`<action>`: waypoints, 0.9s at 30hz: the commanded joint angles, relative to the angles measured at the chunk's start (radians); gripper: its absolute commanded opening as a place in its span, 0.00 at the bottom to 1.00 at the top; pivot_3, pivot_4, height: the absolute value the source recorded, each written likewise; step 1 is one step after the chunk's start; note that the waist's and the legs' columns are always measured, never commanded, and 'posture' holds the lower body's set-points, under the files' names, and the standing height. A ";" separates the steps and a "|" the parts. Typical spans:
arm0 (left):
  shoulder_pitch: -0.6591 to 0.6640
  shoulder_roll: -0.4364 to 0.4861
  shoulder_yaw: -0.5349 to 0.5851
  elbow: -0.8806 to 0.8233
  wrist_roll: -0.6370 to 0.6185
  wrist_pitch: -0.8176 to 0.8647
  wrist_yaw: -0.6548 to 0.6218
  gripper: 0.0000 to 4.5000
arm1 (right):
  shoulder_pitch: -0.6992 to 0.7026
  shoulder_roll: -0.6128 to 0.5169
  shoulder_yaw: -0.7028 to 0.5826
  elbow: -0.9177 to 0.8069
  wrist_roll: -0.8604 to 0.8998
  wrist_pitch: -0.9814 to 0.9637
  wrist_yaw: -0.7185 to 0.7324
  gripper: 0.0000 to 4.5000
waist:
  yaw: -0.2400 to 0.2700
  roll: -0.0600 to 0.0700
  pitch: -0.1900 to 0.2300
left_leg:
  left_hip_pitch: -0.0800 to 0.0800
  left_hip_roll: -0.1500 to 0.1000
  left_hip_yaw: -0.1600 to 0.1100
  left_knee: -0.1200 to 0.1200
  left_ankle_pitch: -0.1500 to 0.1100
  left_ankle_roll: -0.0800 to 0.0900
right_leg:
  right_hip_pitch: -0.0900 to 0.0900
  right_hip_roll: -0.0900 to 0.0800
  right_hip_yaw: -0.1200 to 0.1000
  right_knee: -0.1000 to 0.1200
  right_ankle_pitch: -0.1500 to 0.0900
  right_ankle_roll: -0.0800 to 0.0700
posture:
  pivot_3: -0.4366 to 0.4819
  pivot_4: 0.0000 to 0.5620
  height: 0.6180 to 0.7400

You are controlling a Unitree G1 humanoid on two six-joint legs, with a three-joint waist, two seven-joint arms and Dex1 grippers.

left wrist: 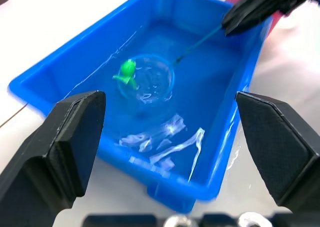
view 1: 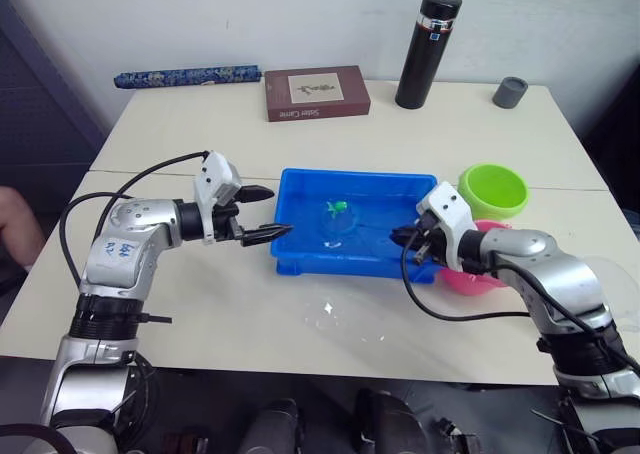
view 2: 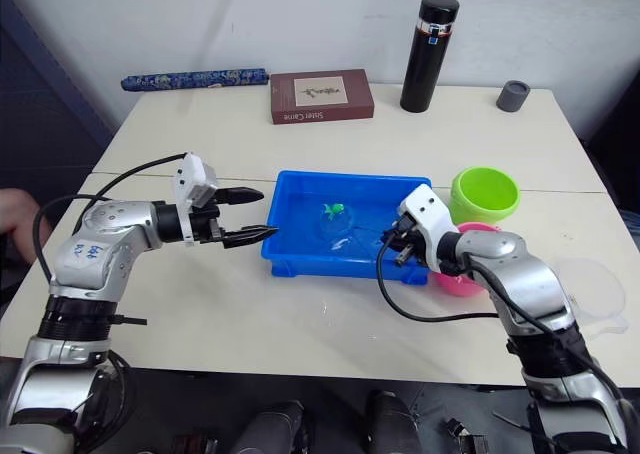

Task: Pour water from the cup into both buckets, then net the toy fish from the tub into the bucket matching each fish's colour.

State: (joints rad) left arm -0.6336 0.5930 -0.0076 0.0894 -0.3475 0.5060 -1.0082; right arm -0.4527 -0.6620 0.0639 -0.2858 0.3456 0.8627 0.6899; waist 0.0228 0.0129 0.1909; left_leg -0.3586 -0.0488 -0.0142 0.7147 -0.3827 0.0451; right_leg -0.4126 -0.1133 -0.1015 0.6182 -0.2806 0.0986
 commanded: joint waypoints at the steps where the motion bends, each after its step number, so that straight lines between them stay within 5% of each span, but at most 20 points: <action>1: -0.031 -0.012 -0.004 0.001 -0.028 0.003 -0.029 0.99 | 0.035 -0.016 -0.100 -0.125 0.044 0.037 -0.028 0.00 | 0.000 0.000 0.000 | 0.000 0.000 0.000 0.000 0.000 0.000 | 0.000 0.000 0.000 0.000 0.000 0.000 | 0.48 0.27 1.00; 16: -0.185 -0.202 -0.084 0.149 -0.015 -0.059 -0.092 0.99 | 0.251 -0.024 -0.587 -0.528 0.204 0.366 -0.200 0.00 | 0.004 0.000 0.000 | 0.000 0.000 0.000 0.000 0.000 0.000 | 0.001 0.000 0.000 0.000 0.000 0.000 | 0.48 0.27 1.00; 23: -0.231 -0.269 -0.104 0.178 -0.017 -0.087 -0.113 0.99 | 0.318 -0.094 -0.769 -0.508 0.176 0.399 -0.226 0.00 | 0.007 0.000 0.000 | 0.000 0.000 0.000 0.000 0.000 0.000 | 0.001 0.000 0.000 -0.001 0.000 0.000 | 0.48 0.27 1.00; 27: -0.237 -0.283 -0.107 0.187 -0.010 -0.097 -0.118 0.99 | 0.340 -0.156 -0.766 -0.418 0.102 0.324 -0.256 0.00 | 0.005 0.000 0.000 | 0.000 0.000 0.001 0.000 0.000 0.000 | 0.001 0.000 0.001 -0.001 0.000 0.000 | 0.48 0.27 1.00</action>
State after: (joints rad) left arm -0.8535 0.3104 -0.1202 0.2869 -0.3516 0.4242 -1.1166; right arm -0.1195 -0.7984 -0.6802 -0.7174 0.4827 1.2295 0.4493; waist 0.0278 0.0128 0.1910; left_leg -0.3587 -0.0491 -0.0136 0.7149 -0.3825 0.0454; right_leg -0.4114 -0.1133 -0.1009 0.6176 -0.2806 0.0987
